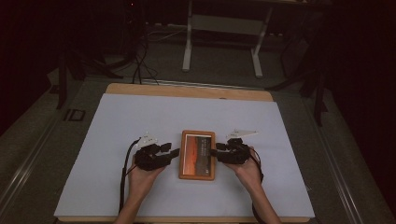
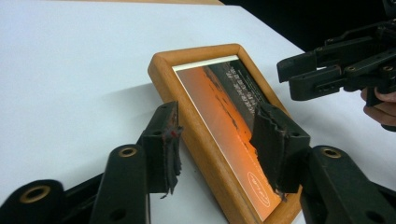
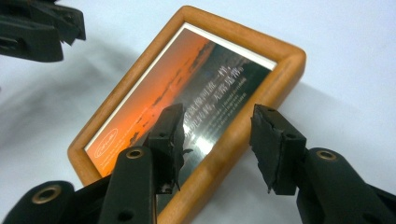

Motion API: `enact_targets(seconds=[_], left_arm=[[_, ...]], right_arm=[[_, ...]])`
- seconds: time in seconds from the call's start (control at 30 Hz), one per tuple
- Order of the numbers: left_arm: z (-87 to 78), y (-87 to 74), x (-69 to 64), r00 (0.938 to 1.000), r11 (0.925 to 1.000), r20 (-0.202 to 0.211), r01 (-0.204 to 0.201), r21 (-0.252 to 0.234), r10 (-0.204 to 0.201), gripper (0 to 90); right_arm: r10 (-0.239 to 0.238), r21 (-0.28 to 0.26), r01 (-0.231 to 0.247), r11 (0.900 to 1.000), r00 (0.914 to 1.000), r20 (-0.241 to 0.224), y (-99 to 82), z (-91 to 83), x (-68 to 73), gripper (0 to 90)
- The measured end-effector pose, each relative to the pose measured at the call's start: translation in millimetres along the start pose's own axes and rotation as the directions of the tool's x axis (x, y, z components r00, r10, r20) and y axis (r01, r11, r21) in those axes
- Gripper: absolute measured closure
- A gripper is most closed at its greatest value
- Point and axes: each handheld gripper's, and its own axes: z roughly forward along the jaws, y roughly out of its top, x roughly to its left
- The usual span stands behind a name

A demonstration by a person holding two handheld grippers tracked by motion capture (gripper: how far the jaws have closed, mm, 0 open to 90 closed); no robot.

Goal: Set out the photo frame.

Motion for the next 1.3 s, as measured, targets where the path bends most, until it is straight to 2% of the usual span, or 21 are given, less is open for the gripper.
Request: enact_targets(seconds=[0.03, 0.07, 0.13, 0.23, 0.3, 0.33, 0.5, 0.57, 0.6, 0.77, 0.93, 1.03, 1.13, 1.3], left_arm=[[-0.8, 0.2, 0.2, 1.0, 1.0, 0.002, 0.005, -0.001, -0.005, 49.8], [-0.8, 0.2, 0.2, 1.0, 1.0, 0.002, 0.005, -0.001, -0.005, 49.6], [-2.4, 0.1, 0.2, 0.9998, 0.9998, 0.006, 0.017, -0.008, -0.017, 49.6], [-5.2, 0.3, -1.4, 0.9999, 0.9997, 0.0, 0.013, -0.02, -0.013, 50.0], [-7.5, 1.2, -2.4, 0.9998, 0.9993, 0.009, 0.017, -0.032, -0.017, 51.3], [-8.5, 1.8, -3.1, 0.9998, 0.9992, 0.012, 0.019, -0.036, -0.019, 51.3], [-11.9, 3.6, -5.0, 0.9998, 0.9989, 0.013, 0.013, -0.045, -0.012, 51.2], [-11.8, 3.6, -5.3, 0.9999, 0.999, 0.01, 0.011, -0.042, -0.011, 51.3], [-10.5, 3.1, -6.4, 0.9999, 0.9999, 0.011, 0.0, -0.016, 0.0, 51.3], [-8.3, 3.0, -9.8, 0.9998, 1.0, 0.02, -0.008, -0.001, 0.008, 51.3], [-9.7, 3.5, -9.4, 0.9999, 1.0, 0.016, -0.005, -0.001, 0.005, 51.3], [-10.2, 3.4, -8.4, 1.0, 1.0, 0.01, -0.001, -0.002, 0.001, 51.3], [-10.1, 3.3, -6.8, 0.9995, 0.9999, 0.027, 0.017, -0.002, -0.016, 50.7], [-10.2, 3.4, -7.0, 0.9993, 0.9998, 0.034, 0.018, -0.004, -0.018, 50.2]], right_arm=[[-0.034, 0.004, 0.034, 0.9994, 0.9992, 0.021, 2.9, 0.2, 3.2, 54.3], [-0.034, 0.004, 0.034, 0.9994, 0.9992, 0.021, 2.9, 0.2, 3.2, 54.3], [-0.071, -0.002, 0.071, 0.9975, 0.9967, 0.039, 7.3, 0.5, 5.3, 54.7], [-0.069, -0.032, 0.07, 0.997, 0.9968, 0.04, 12.2, 2.9, 3.6, 56.2], [-0.066, -0.034, 0.068, 0.9971, 0.9964, 0.052, 16.4, 6.3, 1.3, 59.2], [-0.067, -0.035, 0.07, 0.997, 0.9958, 0.062, 18.6, 7.8, 0.1, 61.4], [-0.04, -0.06, 0.044, 0.9972, 0.9968, 0.069, 29.2, 12.3, -7.5, 84.7], [-0.037, -0.064, 0.043, 0.997, 0.9959, 0.082, 30.8, 13.2, -8.2, 86.9], [-0.032, -0.061, 0.038, 0.9974, 0.994, 0.105, 34.2, 18.6, -11.1, 89.9], [-0.049, -0.027, 0.053, 0.9982, 0.9916, 0.12, 34.6, 32.3, -12.6, 90.0], [-0.04, -0.03, 0.044, 0.9986, 0.9925, 0.116, 32.7, 38.4, -12.4, 90.0], [-0.038, -0.027, 0.042, 0.9987, 0.991, 0.129, 31.9, 39.7, -12.6, 90.0], [-0.043, -0.029, 0.047, 0.9985, 0.9907, 0.129, 30.3, 39.5, -14.1, 90.0], [-0.047, -0.035, 0.052, 0.9981, 0.9908, 0.127, 28.6, 37.9, -16.6, 90.0]])
